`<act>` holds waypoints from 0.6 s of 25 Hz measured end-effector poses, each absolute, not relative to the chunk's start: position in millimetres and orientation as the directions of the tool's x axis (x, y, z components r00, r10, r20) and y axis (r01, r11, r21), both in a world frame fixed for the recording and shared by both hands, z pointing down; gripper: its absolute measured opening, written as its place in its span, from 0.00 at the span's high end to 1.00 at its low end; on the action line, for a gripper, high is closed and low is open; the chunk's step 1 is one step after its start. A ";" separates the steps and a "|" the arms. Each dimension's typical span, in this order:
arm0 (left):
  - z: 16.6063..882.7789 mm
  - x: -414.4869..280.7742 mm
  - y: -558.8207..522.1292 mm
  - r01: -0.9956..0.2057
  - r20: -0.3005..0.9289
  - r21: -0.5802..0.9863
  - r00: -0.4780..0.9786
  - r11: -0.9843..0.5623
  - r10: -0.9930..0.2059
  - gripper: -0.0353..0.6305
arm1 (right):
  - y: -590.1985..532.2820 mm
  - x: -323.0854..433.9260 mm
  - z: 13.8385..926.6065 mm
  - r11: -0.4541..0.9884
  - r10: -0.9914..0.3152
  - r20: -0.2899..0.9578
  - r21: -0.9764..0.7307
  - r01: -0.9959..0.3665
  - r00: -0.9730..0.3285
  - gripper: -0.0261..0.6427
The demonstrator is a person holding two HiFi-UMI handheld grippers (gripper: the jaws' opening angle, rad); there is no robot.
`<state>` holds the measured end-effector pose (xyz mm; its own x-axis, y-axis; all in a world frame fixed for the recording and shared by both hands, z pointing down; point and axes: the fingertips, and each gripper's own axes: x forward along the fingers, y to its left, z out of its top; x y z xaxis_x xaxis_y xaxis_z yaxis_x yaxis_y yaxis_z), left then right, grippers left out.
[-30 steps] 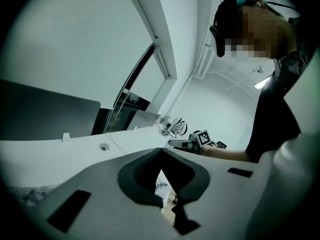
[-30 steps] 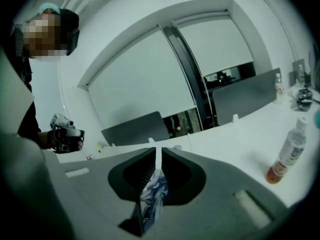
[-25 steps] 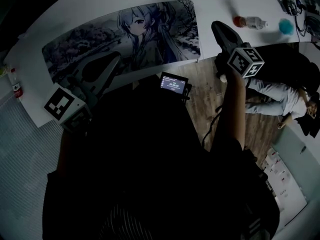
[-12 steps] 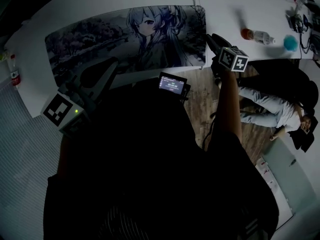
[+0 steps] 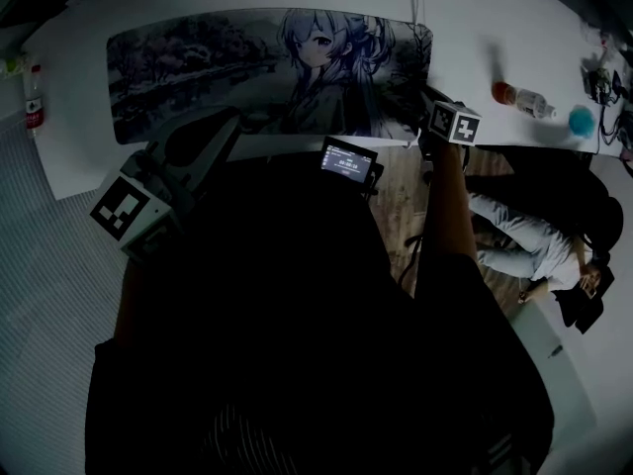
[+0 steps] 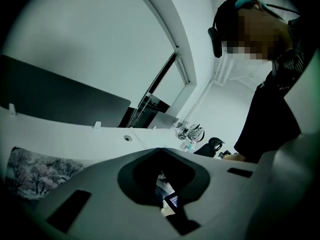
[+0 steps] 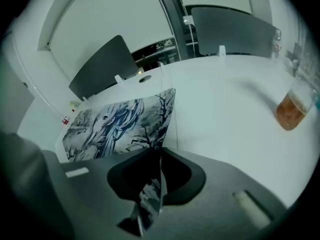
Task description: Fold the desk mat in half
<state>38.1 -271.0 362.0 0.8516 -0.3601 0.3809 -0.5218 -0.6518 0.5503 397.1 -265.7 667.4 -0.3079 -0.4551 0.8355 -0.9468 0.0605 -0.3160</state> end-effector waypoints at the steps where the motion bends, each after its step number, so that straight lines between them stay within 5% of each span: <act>1: 361.7 38.5 -269.8 -0.524 0.378 0.550 0.851 -0.651 -0.365 0.93 | -265.9 395.3 665.9 0.076 -0.452 0.840 -0.298 -0.952 -0.299 0.90; 15: 333.7 38.5 -242.8 -0.541 0.325 0.525 0.841 -0.657 -0.432 0.93 | -263.2 380.9 620.3 0.186 -0.518 0.779 -0.300 -0.936 -0.353 0.94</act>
<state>38.5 -242.8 333.7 0.8411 -0.4325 0.3249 -0.5407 -0.6571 0.5252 380.9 -263.2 620.3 -0.3528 -0.5183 0.7790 -0.9357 0.1860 -0.2999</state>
